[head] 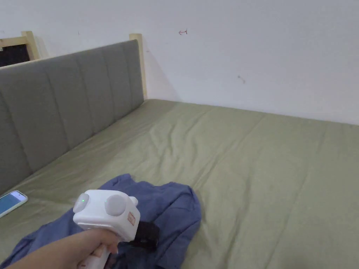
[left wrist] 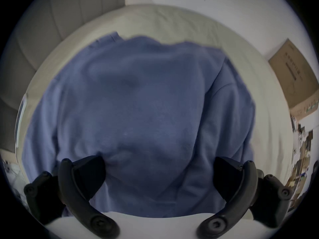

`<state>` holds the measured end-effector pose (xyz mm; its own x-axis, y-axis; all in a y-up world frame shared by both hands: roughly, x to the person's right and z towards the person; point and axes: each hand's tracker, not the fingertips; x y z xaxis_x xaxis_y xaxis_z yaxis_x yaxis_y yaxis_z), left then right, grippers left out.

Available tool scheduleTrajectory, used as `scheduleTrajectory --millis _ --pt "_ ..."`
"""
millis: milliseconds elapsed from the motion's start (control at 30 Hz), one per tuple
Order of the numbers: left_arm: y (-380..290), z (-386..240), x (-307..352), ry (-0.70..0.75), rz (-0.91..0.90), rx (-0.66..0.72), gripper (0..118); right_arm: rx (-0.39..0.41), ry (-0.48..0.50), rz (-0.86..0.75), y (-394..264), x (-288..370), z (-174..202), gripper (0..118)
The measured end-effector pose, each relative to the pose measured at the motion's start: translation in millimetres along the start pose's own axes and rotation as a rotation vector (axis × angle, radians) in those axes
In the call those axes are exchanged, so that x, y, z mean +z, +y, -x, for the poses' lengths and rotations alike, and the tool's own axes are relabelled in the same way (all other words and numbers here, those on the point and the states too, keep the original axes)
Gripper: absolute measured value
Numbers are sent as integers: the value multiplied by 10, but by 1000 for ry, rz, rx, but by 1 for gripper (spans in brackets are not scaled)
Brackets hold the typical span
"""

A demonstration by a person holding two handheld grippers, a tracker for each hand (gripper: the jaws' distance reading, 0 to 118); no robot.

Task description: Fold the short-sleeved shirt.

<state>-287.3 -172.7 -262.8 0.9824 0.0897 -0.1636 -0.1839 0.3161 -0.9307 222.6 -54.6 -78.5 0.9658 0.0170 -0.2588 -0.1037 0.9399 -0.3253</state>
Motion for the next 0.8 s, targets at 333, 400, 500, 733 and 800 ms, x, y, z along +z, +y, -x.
scheduleTrajectory --millis 333,400,500,733,800 --pt "-137 -35 21 -25 -7 61 118 -57 42 21 -118 -21 45 4" --pt "-157 -32 81 10 -17 115 118 -61 46 20 -106 22 22 4" --pt "-176 -220 263 150 -150 -37 94 -60 36 10 -67 110 -37 4" --pt "-221 -474 702 186 -140 -186 6 -118 9 -9 27 349 -199 4" --pt "-237 -341 1000 120 -211 -83 6 -132 7 -26 73 451 -254 4"
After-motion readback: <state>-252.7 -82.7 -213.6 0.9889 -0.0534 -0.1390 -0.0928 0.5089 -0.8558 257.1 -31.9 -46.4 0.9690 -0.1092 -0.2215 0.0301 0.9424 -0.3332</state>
